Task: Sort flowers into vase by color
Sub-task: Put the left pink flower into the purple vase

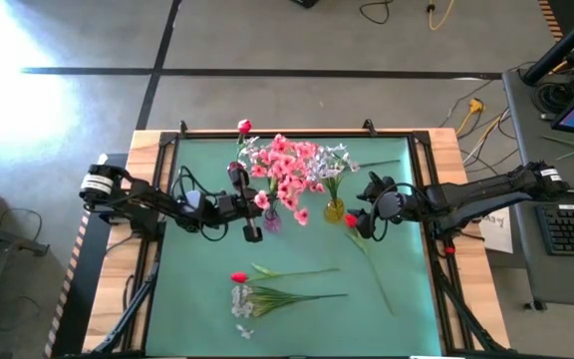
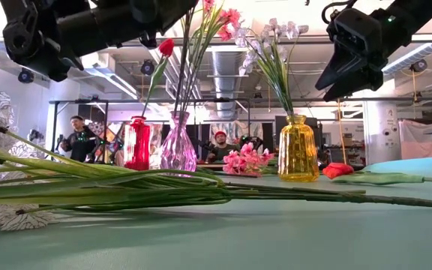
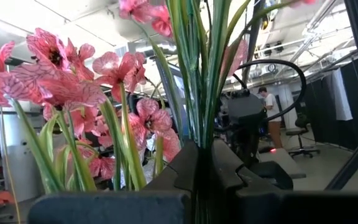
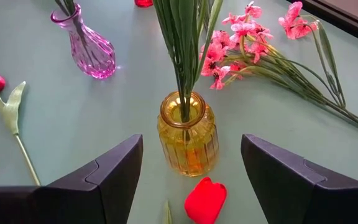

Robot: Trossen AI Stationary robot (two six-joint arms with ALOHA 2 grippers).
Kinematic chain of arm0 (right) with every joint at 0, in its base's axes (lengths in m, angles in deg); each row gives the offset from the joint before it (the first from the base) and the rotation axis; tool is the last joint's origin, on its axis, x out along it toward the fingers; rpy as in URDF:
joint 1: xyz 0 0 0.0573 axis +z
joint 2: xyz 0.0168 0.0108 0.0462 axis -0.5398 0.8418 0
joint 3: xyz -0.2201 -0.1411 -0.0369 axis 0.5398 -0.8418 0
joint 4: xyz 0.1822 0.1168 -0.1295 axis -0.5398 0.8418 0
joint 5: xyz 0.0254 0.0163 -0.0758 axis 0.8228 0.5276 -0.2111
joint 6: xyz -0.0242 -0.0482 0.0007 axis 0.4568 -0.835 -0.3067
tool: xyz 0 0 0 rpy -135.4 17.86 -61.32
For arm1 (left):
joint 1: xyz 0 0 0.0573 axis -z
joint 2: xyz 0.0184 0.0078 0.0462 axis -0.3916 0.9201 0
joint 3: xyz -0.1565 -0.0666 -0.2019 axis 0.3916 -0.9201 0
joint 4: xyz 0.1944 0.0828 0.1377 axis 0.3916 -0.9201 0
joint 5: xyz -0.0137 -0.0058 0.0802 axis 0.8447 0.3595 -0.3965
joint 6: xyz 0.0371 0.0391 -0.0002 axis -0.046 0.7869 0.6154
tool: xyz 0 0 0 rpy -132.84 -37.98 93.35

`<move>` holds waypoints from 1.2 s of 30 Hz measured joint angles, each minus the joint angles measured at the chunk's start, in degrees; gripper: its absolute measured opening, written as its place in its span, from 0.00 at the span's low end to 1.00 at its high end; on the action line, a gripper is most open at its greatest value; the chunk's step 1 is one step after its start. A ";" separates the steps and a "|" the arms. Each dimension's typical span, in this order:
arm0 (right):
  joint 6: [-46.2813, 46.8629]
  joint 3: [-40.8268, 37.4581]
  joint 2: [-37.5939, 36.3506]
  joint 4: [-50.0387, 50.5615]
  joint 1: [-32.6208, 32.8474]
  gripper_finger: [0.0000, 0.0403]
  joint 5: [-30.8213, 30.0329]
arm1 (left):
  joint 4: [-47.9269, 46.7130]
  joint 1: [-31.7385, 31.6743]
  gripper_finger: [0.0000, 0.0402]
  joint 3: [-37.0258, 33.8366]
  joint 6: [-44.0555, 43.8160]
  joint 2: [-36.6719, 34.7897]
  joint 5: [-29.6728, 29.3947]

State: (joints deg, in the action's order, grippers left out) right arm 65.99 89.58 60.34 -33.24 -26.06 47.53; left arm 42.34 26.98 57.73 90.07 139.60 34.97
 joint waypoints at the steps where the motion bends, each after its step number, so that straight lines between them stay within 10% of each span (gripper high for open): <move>1: 0.00 0.00 0.00 -0.06 0.00 0.66 0.00 | -0.10 0.00 0.00 0.00 0.00 0.00 -0.01; 19: -0.44 0.00 0.00 -0.80 0.00 0.66 0.02 | -0.09 0.00 0.01 0.00 -0.08 0.00 -0.21; 36: -0.46 0.00 0.00 -0.80 0.00 0.66 0.04 | -0.13 0.23 0.30 -1.99 -1.30 -0.07 -7.19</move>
State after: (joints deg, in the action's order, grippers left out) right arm 65.53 89.58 60.34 -34.03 -26.06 47.57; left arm 42.21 27.20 55.75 88.78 139.53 27.78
